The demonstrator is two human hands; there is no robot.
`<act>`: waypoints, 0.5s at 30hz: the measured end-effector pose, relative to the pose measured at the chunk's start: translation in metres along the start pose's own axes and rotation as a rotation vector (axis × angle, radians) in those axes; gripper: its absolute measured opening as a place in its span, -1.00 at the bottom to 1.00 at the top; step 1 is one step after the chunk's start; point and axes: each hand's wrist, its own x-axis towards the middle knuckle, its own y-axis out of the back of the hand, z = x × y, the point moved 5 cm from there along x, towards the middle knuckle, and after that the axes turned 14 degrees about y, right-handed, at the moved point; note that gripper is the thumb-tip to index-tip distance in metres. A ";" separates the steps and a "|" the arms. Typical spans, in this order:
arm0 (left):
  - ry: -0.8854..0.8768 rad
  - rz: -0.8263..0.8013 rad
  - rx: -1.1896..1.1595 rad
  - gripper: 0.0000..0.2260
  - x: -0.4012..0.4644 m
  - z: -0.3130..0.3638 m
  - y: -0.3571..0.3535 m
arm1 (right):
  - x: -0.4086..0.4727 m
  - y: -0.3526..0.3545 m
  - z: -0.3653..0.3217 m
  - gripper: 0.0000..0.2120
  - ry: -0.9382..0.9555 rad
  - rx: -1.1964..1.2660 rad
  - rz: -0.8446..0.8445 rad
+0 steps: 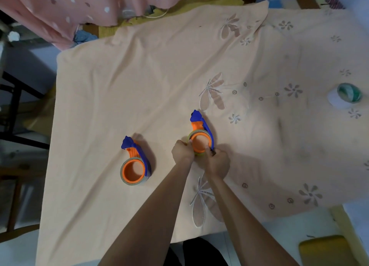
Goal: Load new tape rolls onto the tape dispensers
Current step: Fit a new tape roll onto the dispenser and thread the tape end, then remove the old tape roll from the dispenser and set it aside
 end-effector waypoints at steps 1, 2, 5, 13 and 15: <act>0.001 -0.002 -0.001 -0.65 0.000 0.001 0.000 | 0.000 0.001 0.000 -0.65 0.005 -0.001 -0.003; -0.001 -0.004 -0.001 -0.65 0.000 0.001 0.000 | 0.000 0.003 -0.001 -0.65 0.013 -0.003 -0.009; 0.018 -0.019 0.006 -0.64 0.000 0.001 -0.001 | 0.001 0.008 -0.003 -0.65 0.004 -0.013 -0.036; 0.013 -0.097 -0.027 -0.67 0.000 -0.003 0.007 | -0.006 0.016 -0.003 -0.63 -0.020 0.013 -0.079; 0.004 -0.124 -0.078 -0.72 -0.002 -0.004 0.012 | -0.010 0.018 -0.003 -0.62 -0.044 0.020 -0.106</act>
